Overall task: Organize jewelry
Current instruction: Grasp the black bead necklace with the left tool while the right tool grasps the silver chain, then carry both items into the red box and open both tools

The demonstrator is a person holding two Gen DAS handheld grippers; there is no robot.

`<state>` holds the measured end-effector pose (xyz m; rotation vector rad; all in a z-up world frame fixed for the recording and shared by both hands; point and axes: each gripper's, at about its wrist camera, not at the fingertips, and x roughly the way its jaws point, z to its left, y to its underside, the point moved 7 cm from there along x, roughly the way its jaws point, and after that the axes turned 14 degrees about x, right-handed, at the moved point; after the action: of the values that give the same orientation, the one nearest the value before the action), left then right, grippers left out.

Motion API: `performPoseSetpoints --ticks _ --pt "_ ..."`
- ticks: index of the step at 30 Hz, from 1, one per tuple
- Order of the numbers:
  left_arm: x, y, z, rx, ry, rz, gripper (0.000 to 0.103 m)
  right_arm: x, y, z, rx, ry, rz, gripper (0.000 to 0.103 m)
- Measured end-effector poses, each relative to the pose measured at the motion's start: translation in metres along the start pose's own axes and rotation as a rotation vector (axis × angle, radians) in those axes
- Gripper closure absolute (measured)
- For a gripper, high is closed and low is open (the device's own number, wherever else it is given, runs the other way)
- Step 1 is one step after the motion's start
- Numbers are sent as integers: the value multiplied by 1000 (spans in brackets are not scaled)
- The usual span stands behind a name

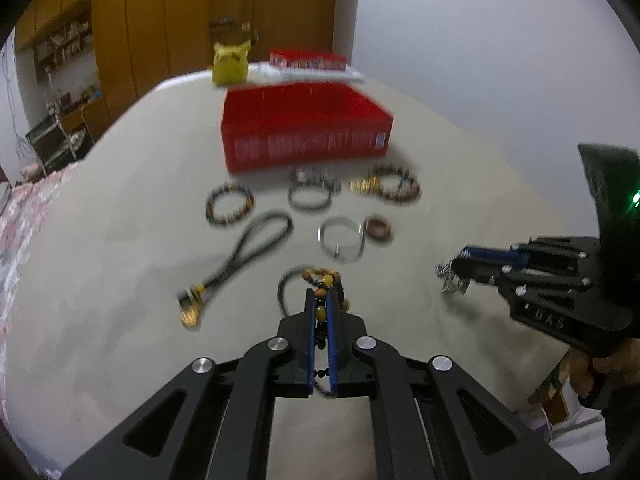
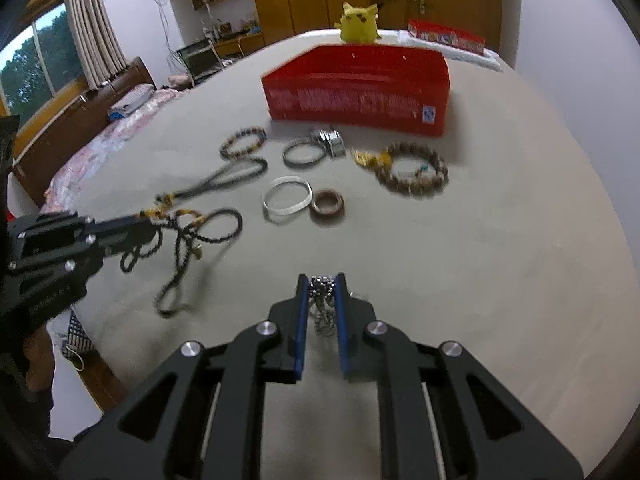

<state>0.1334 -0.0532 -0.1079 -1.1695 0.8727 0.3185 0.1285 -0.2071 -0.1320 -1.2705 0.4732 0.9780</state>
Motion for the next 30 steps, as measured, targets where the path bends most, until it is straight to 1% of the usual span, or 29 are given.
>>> performPoseSetpoints --ticks 7,11,15,19,22,26,30 --pt "-35 -52 13 44 -10 -96 99 -26 -36 4 -15 -28 -45 92" --pt "-44 -79 22 66 -19 -131 99 -37 -59 10 -36 -43 -65 92" --pt "-48 -111 37 62 -19 -164 99 -46 -87 16 -61 -56 -90 92" --pt "-40 -143 54 55 -12 -171 99 -47 -120 20 -69 -75 -97 92" --pt "-27 -170 70 54 -27 -165 99 -39 -151 18 -55 -92 -90 92" --pt "-8 -201 91 47 -42 -152 99 -17 -198 10 -18 -104 -61 92" --pt "16 -232 114 28 -54 -137 99 15 -234 2 -5 -71 -41 92"
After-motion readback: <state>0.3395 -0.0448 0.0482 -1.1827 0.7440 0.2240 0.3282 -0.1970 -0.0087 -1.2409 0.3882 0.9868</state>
